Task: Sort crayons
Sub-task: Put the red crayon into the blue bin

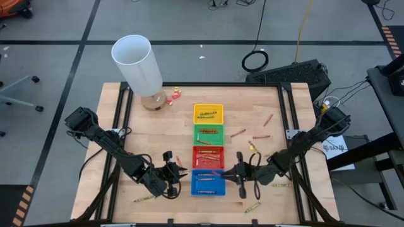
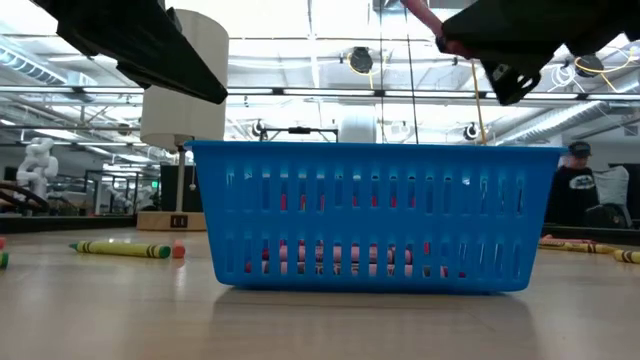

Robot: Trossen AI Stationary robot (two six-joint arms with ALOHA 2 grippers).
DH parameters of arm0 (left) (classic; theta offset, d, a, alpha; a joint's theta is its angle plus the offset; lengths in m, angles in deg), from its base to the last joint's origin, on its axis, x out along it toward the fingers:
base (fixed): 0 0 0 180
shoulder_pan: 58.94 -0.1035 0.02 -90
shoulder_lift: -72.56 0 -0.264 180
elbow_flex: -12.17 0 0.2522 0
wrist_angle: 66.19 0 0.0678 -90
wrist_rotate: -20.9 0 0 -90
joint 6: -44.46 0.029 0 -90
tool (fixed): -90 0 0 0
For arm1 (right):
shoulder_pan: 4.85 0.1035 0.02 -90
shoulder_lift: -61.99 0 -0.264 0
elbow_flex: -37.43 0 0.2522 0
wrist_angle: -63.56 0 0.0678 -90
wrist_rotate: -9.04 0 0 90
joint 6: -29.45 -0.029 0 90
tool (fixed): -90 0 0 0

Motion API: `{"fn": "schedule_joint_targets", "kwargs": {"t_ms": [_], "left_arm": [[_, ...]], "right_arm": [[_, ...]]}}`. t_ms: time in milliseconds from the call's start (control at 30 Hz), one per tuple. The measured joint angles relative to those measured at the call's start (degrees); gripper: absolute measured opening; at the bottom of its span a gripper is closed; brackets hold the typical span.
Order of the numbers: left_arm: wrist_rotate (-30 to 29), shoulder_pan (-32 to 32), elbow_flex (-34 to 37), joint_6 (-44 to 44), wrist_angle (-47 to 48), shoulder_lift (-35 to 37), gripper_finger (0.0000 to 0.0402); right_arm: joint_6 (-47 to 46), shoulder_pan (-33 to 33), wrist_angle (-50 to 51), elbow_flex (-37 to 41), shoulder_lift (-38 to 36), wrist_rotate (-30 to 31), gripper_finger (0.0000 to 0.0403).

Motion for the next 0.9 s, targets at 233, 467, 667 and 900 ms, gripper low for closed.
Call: {"fn": "schedule_joint_targets", "kwargs": {"t_ms": [233, 467, 667, 900], "left_arm": [[0.00, 0.00, -0.02, 0.00, 0.20, -0.02, 0.0085], [0.00, 0.02, -0.02, 0.00, 0.23, -0.02, 0.0085], [0.00, 0.02, -0.02, 0.00, 0.24, -0.02, 0.0085], [0.00, 0.02, -0.02, -0.02, 0.28, -0.02, 0.0085]], "right_arm": [[0.52, -1.78, 4.33, -6.44, 5.41, -1.86, 0.0009], [0.09, -2.95, 18.79, -16.87, 12.33, -1.93, 0.0009], [-0.67, -3.61, 28.67, -24.08, 17.41, -6.59, 0.0009], [-2.74, -4.34, 33.57, -27.31, 19.82, -7.93, 0.0009]]}}
